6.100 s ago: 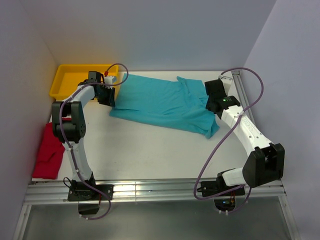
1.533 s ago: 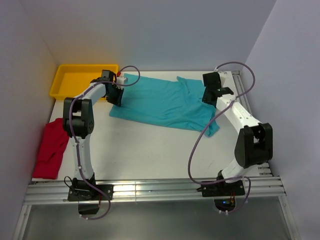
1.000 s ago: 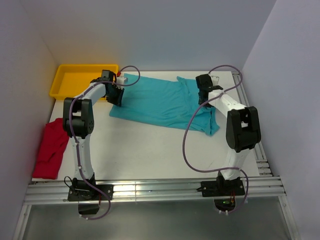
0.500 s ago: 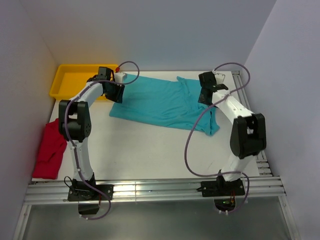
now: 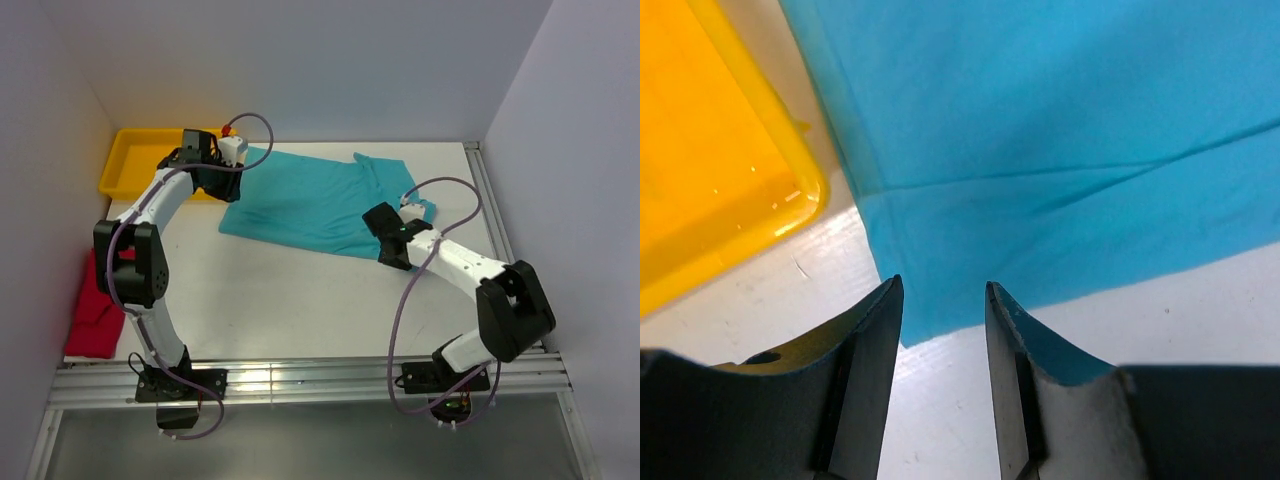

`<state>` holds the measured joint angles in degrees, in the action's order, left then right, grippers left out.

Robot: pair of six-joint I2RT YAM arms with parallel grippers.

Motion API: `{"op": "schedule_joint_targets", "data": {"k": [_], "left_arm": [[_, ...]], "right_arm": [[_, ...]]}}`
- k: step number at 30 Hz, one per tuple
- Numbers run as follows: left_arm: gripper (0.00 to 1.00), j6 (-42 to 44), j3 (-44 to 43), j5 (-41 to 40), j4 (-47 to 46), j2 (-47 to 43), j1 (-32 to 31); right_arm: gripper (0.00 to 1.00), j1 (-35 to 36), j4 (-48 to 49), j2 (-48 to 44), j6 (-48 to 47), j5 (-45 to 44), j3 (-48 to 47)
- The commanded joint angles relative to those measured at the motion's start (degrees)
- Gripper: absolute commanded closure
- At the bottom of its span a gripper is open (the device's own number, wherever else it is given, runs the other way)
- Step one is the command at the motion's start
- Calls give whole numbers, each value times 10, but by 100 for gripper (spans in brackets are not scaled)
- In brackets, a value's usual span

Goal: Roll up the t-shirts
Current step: Fold the tshirt

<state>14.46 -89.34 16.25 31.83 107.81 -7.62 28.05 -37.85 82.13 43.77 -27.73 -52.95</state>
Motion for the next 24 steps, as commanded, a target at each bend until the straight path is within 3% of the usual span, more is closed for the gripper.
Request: {"op": "schedule_joint_targets", "data": {"k": [1, 9, 24], "left_arm": [[56, 15, 32, 16, -2, -42, 7], [56, 24, 43, 32, 9, -46, 32], [57, 35, 27, 35, 24, -26, 41]], "right_arm": [[60, 12, -31, 26, 70, -70, 9], [61, 7, -51, 87, 111, -140, 2], [56, -30, -47, 152, 101, -141, -43]]}}
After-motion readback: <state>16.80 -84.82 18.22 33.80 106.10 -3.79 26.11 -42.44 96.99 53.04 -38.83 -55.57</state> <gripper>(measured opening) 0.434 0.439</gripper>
